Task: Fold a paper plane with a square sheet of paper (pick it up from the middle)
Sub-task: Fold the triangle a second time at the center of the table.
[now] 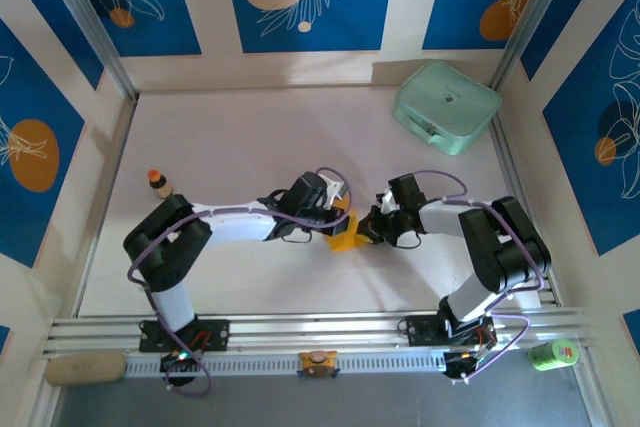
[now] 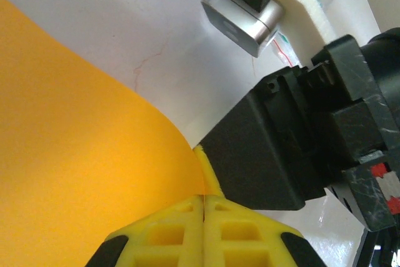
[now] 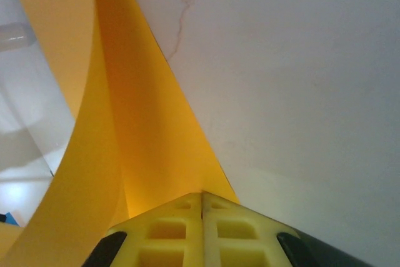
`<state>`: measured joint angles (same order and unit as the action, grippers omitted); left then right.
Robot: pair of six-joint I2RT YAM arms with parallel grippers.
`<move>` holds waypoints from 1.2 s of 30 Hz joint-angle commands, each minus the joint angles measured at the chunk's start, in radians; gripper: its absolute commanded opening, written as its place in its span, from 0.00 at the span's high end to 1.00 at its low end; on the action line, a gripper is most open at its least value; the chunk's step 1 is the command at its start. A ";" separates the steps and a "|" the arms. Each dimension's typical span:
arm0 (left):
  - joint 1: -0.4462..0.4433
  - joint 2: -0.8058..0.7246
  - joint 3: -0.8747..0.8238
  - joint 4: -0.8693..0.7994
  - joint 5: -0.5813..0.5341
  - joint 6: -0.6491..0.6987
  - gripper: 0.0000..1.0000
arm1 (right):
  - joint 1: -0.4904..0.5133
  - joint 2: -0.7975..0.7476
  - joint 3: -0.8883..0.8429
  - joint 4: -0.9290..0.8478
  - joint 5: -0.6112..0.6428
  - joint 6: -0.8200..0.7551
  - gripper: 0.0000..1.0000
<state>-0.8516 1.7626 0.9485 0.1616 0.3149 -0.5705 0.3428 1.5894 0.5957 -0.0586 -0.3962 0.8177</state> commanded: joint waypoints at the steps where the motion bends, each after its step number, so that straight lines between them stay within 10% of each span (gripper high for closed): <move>1: 0.022 0.014 -0.005 -0.033 0.019 0.021 1.00 | 0.009 0.024 0.009 -0.088 0.053 -0.043 0.98; 21: 0.039 0.069 0.076 -0.235 -0.141 0.173 1.00 | 0.010 0.004 0.018 -0.104 0.050 -0.046 0.98; 36: 0.038 0.120 0.065 -0.237 -0.054 0.132 1.00 | 0.013 -0.068 0.009 -0.015 -0.019 -0.016 0.94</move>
<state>-0.8207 1.8679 1.0286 -0.0608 0.2226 -0.4171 0.3477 1.5684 0.6128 -0.0917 -0.3859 0.7929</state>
